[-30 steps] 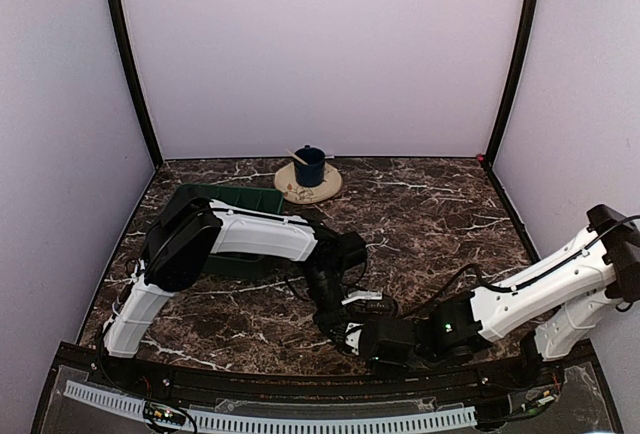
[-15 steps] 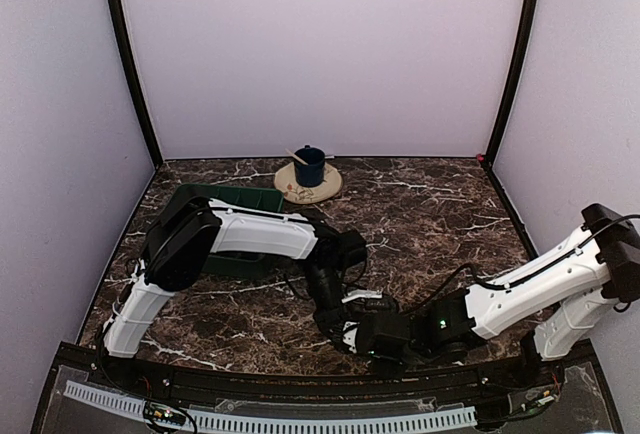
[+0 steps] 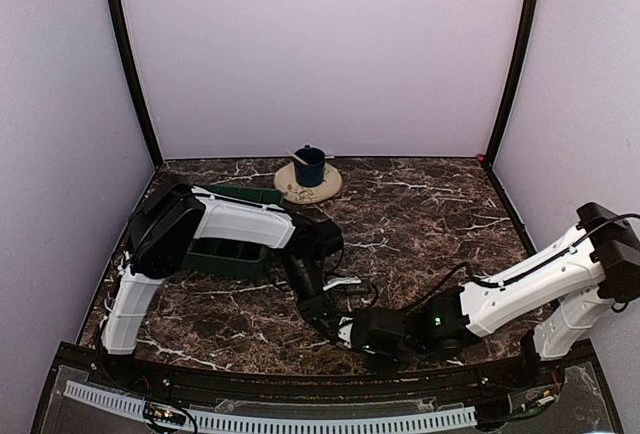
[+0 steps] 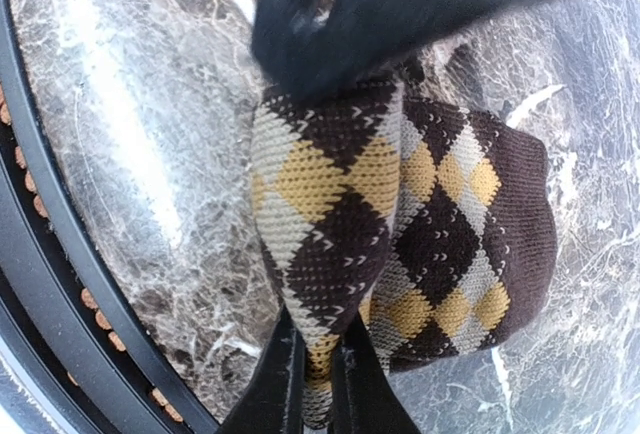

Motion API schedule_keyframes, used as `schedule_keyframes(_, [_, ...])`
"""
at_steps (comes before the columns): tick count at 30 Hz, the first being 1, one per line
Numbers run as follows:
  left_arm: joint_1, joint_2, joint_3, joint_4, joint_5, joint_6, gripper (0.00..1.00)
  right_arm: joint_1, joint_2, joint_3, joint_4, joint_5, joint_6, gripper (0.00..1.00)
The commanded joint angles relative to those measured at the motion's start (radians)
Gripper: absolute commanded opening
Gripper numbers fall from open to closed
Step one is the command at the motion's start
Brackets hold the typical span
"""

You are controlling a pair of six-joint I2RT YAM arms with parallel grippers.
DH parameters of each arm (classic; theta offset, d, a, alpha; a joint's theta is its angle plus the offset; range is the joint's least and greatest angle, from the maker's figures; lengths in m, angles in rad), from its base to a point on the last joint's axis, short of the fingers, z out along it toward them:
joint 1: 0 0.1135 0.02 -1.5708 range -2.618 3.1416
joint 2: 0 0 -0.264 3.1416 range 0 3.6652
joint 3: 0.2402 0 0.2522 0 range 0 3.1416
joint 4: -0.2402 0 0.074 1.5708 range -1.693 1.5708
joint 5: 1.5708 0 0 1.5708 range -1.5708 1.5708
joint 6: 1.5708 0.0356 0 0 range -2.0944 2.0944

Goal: Roll the socks
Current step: Roll the sock at the center of the board.

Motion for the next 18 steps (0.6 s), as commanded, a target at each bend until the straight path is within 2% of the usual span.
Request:
schedule_keyframes(1, [0.045, -0.058, -0.081, 0.066, -0.115, -0.043, 0.33, -0.013, 0.044, 0.027, 0.005, -0.012, -0.007, 0.0])
schedule_keyframes(7, [0.094, -0.156, -0.183, 0.173, -0.126, -0.099, 0.33, -0.048, 0.09, 0.077, 0.028, -0.018, -0.068, 0.0])
schedule_keyframes(18, [0.183, -0.364, -0.34, 0.394, -0.332, -0.248, 0.35, -0.136, 0.141, 0.153, 0.077, -0.136, -0.141, 0.0])
